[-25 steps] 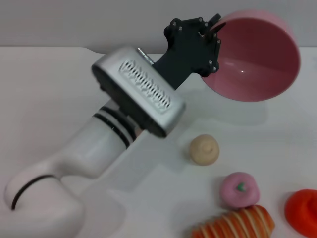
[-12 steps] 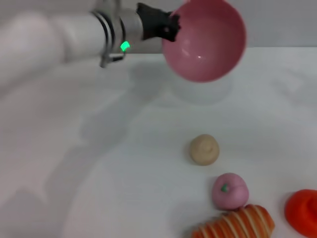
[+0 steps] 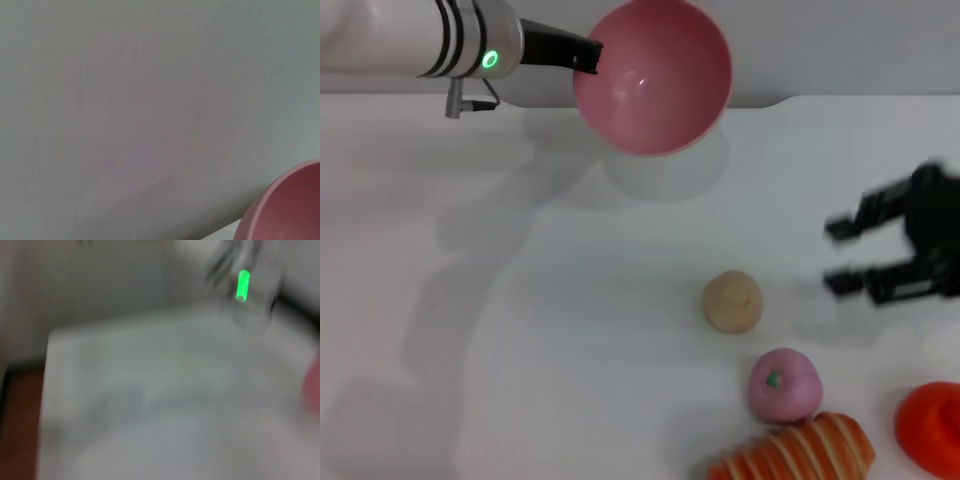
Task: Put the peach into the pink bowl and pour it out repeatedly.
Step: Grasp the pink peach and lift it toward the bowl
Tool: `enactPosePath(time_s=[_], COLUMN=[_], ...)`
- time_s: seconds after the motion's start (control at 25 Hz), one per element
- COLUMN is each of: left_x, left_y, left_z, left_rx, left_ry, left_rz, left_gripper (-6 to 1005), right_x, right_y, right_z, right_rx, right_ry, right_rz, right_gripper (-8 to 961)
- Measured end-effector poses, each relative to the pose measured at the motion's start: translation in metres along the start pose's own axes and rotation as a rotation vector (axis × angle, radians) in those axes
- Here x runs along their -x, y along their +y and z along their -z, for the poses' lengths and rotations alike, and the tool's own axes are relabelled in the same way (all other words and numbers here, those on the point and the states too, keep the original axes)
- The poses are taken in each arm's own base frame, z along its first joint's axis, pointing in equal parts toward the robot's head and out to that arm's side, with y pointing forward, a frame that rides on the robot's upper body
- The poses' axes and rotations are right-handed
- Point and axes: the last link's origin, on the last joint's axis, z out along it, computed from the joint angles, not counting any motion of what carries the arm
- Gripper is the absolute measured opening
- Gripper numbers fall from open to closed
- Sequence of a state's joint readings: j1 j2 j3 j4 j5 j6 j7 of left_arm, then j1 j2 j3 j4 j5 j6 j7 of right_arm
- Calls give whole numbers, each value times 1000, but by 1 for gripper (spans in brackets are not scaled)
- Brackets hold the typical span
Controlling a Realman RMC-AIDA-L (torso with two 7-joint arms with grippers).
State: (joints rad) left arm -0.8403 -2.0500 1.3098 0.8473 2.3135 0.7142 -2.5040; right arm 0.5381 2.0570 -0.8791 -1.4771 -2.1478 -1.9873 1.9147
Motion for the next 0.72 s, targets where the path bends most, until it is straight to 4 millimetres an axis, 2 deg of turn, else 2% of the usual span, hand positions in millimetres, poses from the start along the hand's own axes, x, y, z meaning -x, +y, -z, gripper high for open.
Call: enactPosePath(time_s=[0.16, 0.28, 0.32, 0.72], left_x=[5, 7, 8, 14], left_y=[-1, -1, -1, 1], left_z=[-1, -1, -1, -3], left_rx=[-1, -2, -2, 6], left_ry=[-12, -14, -16, -30], left_rz=[6, 11, 13, 20], left_gripper=[42, 43, 43, 42], right_x=[-14, -28, -28, -38], right_y=[-7, -16, -16, -21], right_z=[-39, -63, -63, -108], right_rx=[73, 67, 67, 64], right_ry=[251, 402, 402, 506], right_rz=[-73, -118, -118, -104], right_gripper=[529, 529, 529, 528])
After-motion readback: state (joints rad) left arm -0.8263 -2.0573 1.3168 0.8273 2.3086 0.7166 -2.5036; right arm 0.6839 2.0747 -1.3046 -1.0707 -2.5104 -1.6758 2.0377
